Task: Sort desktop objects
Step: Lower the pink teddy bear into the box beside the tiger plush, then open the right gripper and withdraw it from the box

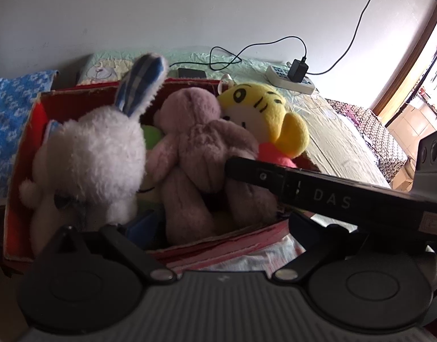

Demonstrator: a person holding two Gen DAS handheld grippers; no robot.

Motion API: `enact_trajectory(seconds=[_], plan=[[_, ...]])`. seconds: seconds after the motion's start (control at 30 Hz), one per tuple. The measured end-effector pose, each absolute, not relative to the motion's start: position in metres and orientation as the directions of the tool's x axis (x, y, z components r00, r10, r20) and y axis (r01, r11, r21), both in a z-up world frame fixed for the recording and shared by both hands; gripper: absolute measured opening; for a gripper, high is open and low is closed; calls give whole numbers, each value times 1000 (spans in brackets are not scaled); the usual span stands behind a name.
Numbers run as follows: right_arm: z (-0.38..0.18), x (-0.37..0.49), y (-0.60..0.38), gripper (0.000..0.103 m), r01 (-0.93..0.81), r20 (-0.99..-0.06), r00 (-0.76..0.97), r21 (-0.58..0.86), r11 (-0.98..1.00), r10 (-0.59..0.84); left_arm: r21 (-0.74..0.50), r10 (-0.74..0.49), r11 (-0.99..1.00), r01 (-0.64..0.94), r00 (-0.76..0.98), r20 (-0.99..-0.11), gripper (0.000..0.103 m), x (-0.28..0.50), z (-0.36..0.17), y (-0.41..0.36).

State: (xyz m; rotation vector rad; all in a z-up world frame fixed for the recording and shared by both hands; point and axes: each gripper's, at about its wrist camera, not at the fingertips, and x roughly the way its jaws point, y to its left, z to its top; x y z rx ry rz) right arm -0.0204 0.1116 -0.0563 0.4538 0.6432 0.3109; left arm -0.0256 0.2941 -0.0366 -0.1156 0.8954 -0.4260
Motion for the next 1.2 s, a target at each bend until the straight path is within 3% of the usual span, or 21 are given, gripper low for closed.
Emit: enact_trajectory(seconds=[0.33, 0.63, 1.2], plan=[[-45, -28, 106, 28, -111, -484, 772, 535, 838, 411, -186, -319, 944, 271, 614, -722, 102, -45, -10, 298], [-28, -48, 94, 31, -63, -483, 813, 483, 873, 326, -88, -167, 984, 152, 651, -740, 102, -51, -6, 285], [-30, -66, 32, 31, -4, -506, 814, 484, 875, 284, -38, -80, 996, 83, 603, -793, 102, -57, -16, 214]])
